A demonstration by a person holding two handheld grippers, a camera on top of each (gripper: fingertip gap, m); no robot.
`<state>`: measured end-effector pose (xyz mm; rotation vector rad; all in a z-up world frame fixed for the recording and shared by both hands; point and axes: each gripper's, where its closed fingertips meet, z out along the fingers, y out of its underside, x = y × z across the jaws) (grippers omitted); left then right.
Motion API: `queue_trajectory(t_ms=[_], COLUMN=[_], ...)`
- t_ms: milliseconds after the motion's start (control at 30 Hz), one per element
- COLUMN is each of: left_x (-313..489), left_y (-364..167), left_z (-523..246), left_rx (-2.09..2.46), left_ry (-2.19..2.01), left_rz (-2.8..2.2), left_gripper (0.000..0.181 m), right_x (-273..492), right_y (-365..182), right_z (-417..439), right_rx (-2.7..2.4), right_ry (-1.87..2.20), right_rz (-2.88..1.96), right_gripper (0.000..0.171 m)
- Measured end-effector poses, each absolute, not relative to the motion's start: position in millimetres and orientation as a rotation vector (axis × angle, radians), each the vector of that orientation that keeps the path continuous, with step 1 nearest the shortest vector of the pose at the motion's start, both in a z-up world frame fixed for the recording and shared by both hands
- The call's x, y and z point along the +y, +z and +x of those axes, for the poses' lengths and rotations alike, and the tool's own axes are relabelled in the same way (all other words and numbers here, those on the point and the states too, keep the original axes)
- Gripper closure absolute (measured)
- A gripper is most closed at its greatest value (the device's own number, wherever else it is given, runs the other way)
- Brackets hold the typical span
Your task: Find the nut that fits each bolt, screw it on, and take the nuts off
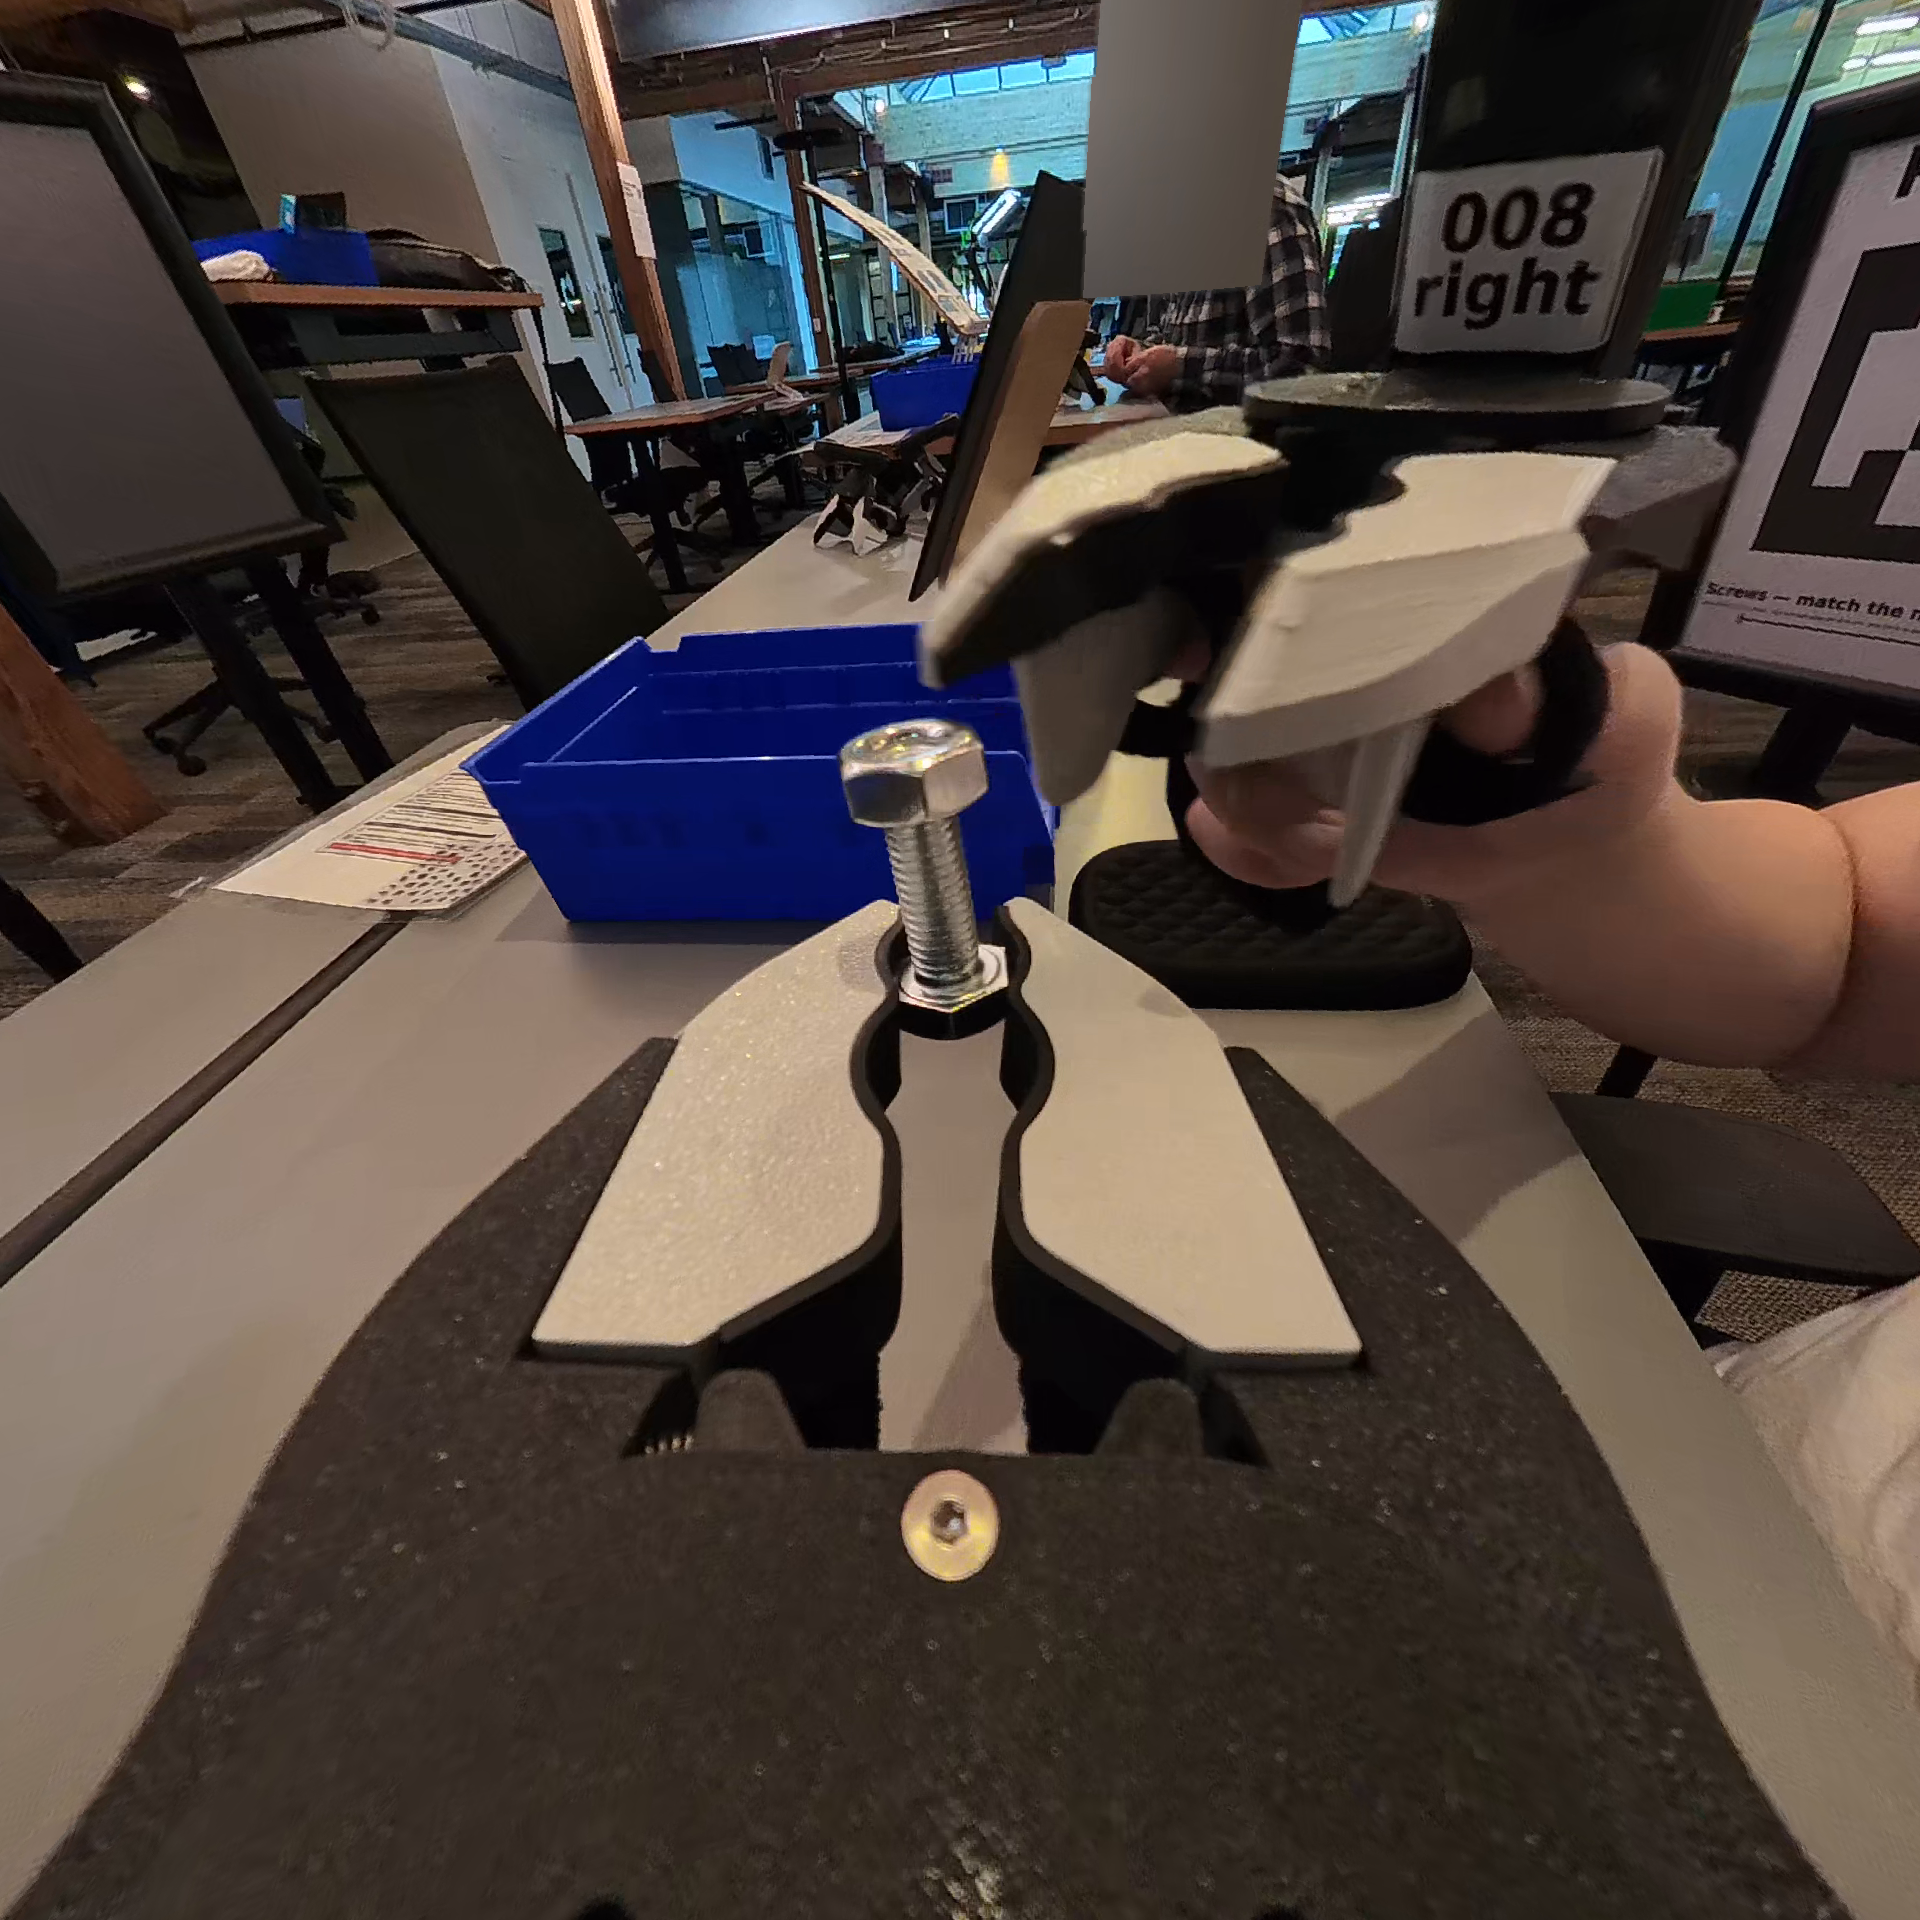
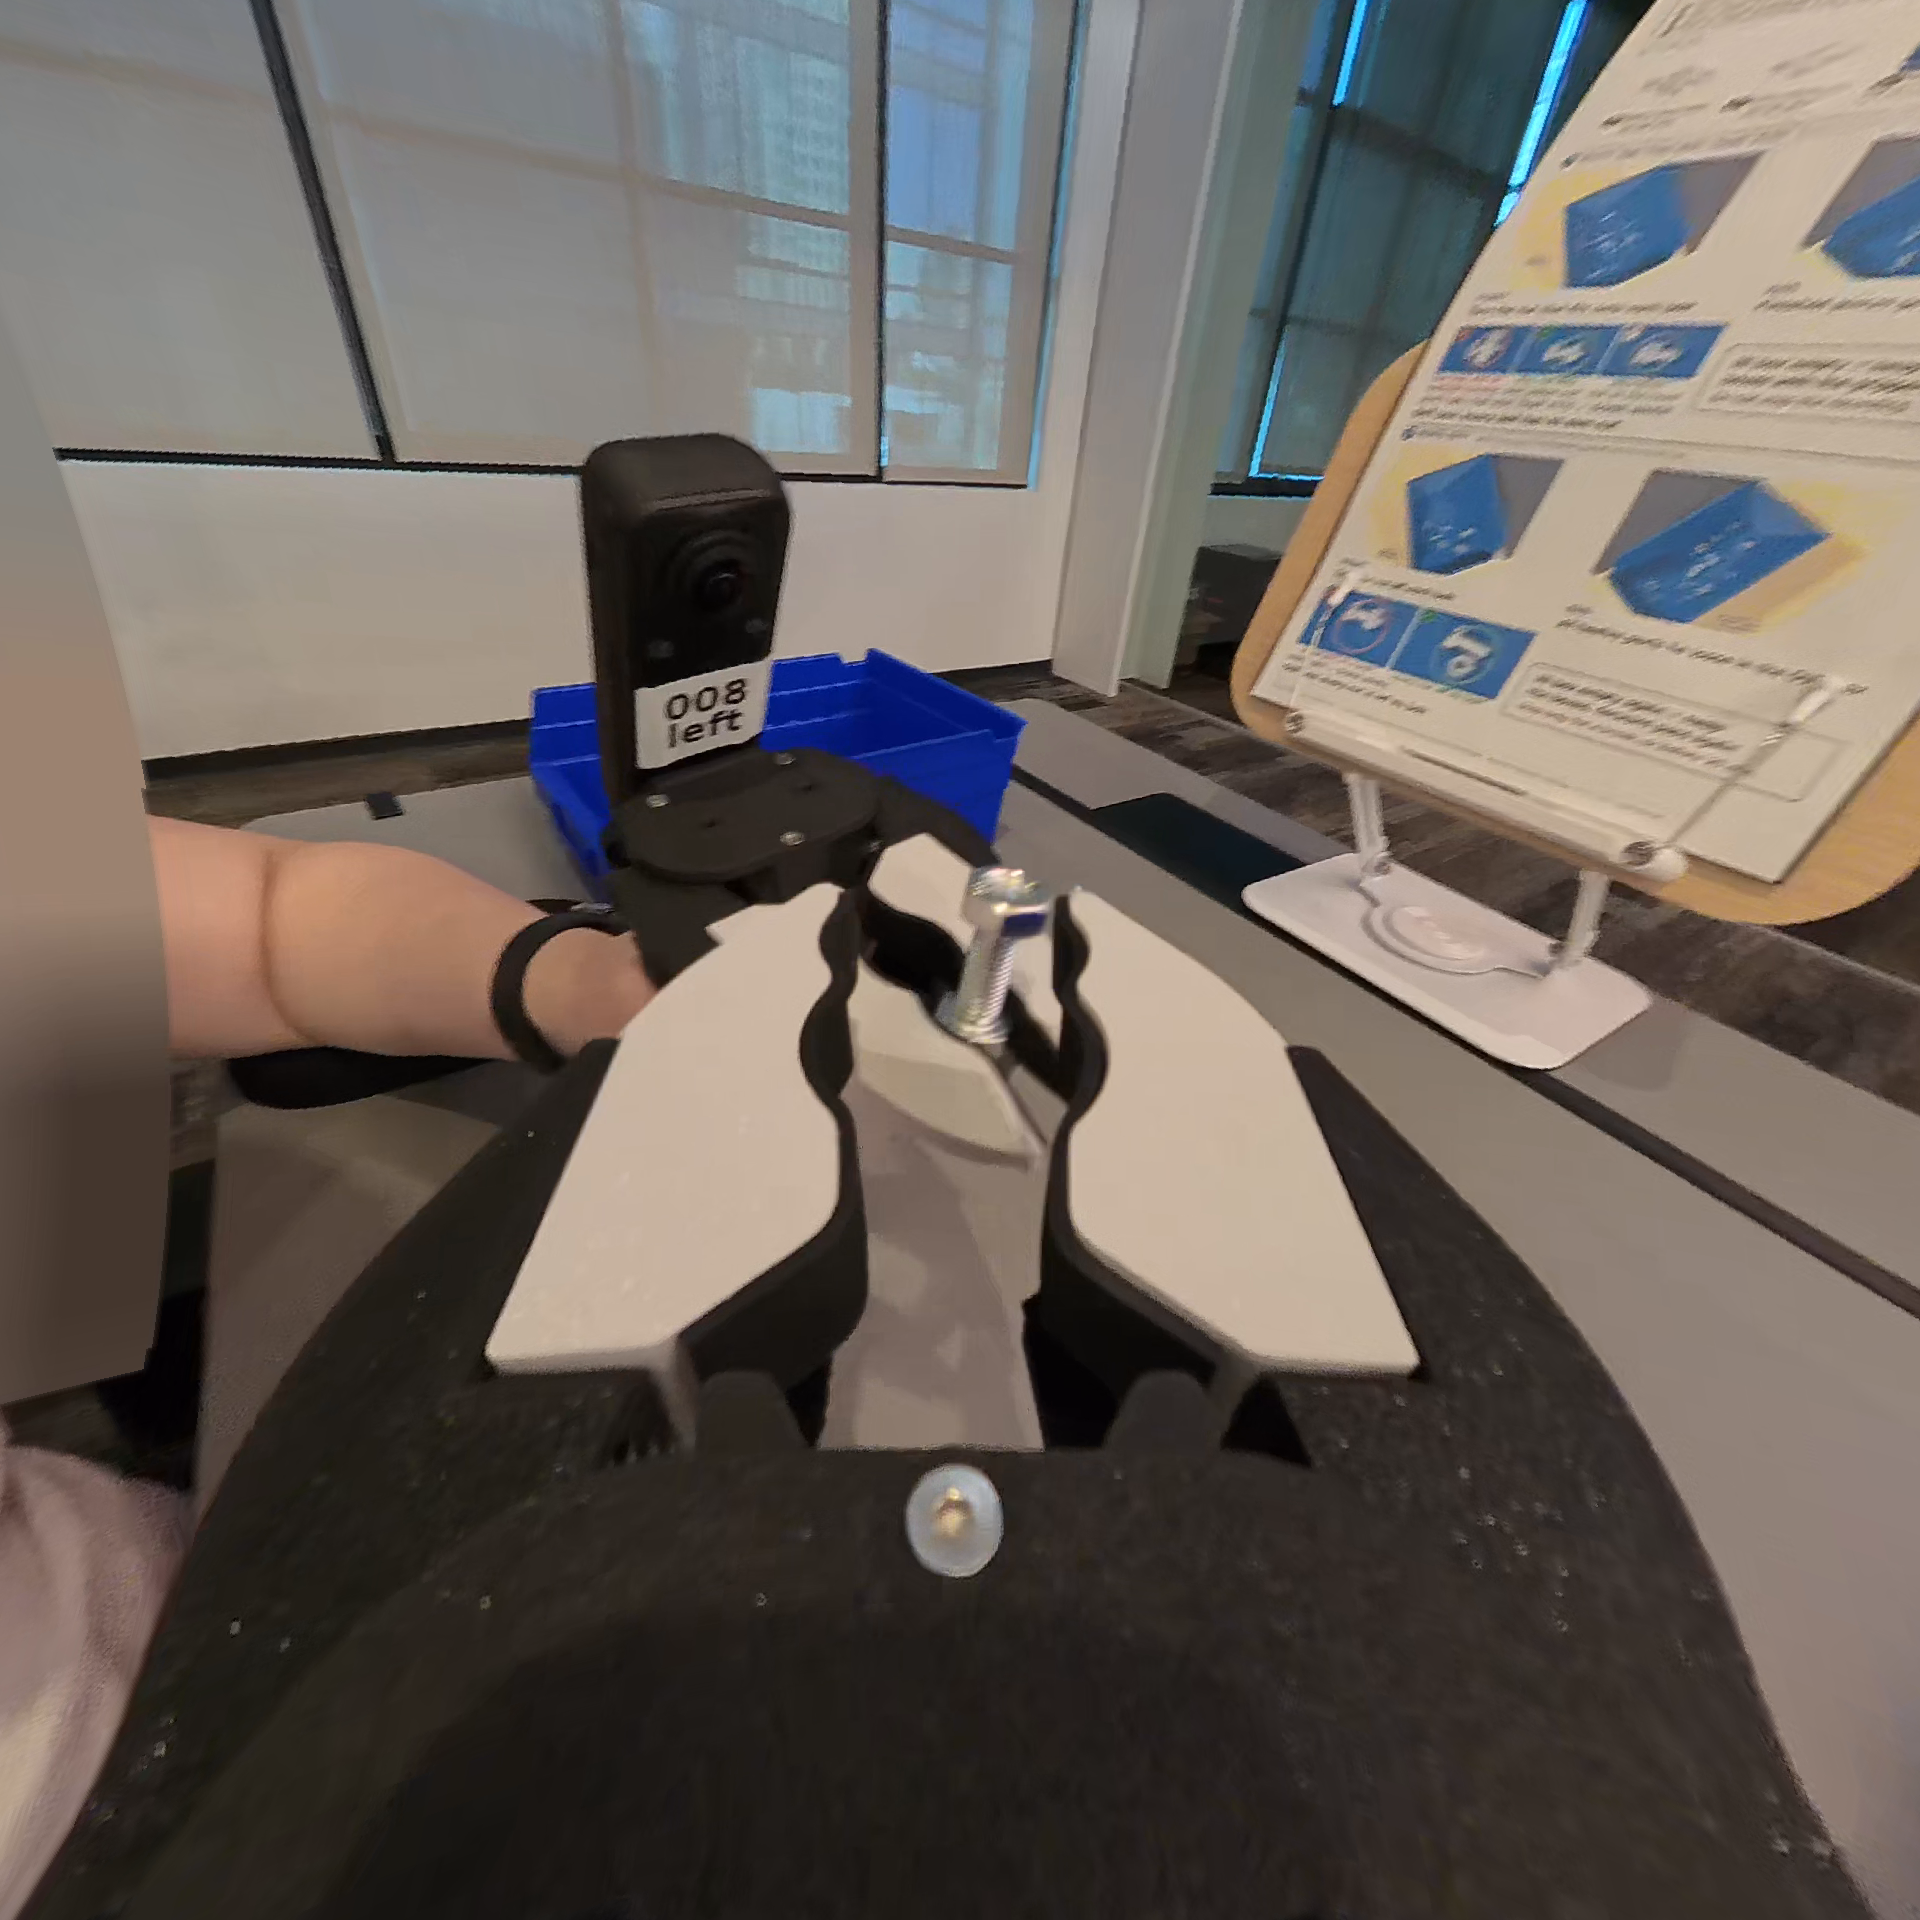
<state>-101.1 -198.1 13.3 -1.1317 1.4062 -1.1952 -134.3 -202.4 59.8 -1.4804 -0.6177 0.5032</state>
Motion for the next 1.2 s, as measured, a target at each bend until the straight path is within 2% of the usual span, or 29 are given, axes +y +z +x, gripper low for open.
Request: queue_trajectory(t_ms=[300,367,400,767,833,867,1067,1200], left_x=[-196,-195,-195,-182,-176,-173,-168,-163], left_y=[14,15,16,23,25,27,42,45], left_z=[-102,-102,-102,-107,-108,-109,-116,-120], left_rx=[1.402,1.398,1.396,1.35,1.326,1.317,1.301,1.321], left_ry=[-1.187,-1.186,-1.189,-1.166,-1.169,-1.175,-1.19,-1.151], left_rz=[-1.135,-1.137,-1.138,-1.15,-1.164,-1.168,-1.138,-1.124], left_gripper=[0.167,0.168,0.168,0.168,0.168,0.168,0.168,0.167], right_x=[-199,-206,-206,-180,-183,-188,-165,-152], right_y=[52,55,58,64,64,63,89,98], right_z=[-145,-143,-141,-154,-151,-152,-145,-163], right_rx=[-0.63,-0.673,-0.664,-0.733,-0.722,-0.741,-0.773,-0.907], right_ry=[0.648,0.608,0.597,0.597,0.566,0.582,0.522,0.762], right_rz=[-1.526,-1.495,-1.483,-1.532,-1.525,-1.528,-1.475,-1.492], right_gripper=[0.127,0.146,0.146,0.126,0.131,0.141,0.129,0.118])
